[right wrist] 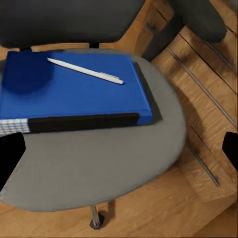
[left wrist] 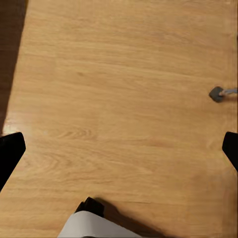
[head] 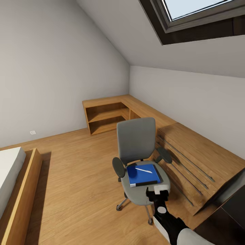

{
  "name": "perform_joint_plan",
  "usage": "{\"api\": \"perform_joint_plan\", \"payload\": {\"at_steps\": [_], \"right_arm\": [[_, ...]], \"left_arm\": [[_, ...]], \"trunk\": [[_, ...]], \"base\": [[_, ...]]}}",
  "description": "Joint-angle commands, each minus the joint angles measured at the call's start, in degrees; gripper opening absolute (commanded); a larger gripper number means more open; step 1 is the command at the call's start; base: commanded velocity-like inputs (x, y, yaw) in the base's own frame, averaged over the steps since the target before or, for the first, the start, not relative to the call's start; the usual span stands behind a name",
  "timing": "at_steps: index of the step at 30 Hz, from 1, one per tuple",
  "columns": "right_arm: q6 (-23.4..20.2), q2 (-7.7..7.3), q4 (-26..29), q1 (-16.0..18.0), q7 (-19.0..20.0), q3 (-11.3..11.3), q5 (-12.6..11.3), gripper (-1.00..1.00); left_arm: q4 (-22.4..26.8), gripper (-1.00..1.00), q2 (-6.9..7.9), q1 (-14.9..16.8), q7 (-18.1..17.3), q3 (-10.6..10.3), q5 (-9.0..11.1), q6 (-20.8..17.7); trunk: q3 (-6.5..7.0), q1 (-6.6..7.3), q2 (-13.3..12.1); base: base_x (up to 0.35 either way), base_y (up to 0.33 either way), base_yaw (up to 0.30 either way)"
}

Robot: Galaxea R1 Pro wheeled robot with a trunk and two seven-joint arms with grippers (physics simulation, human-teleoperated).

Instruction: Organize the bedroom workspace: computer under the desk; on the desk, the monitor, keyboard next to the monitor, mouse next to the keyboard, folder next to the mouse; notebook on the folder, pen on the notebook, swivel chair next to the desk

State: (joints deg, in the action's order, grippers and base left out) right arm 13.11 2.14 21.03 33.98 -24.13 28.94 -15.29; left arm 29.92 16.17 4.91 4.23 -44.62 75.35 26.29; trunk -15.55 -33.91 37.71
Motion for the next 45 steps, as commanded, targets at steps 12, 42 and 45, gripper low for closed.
{"api": "perform_joint_plan", "payload": {"at_steps": [12, 42, 45], "right_arm": [[-21.9, -0.15, 0.0, 8.1, 0.3, -1.4, -15.7, 1.0], [-29.5, -1.76, -0.2, 8.0, 9.4, -1.0, -12.8, 1.0], [-29.5, -1.83, -0.1, 7.9, 9.6, -1.0, -12.5, 1.0]], "left_arm": [[47.6, 1.0, 3.59, 3.7, 40.4, 20.5, -1.5, -40.2], [48.6, 1.0, 2.55, 4.3, 41.6, 22.4, -8.0, -44.2], [47.7, 1.0, 2.5, 4.3, 41.6, 22.4, -8.0, -44.2]], "trunk": [[-0.11, -0.01, 0.1], [0.25, -0.01, 0.1], [0.4, -0.01, 0.1]], "base": [[0.0, 0.0, 0.0], [0.006, -0.092, 0.152], [0.0, -0.004, 0.105]]}}
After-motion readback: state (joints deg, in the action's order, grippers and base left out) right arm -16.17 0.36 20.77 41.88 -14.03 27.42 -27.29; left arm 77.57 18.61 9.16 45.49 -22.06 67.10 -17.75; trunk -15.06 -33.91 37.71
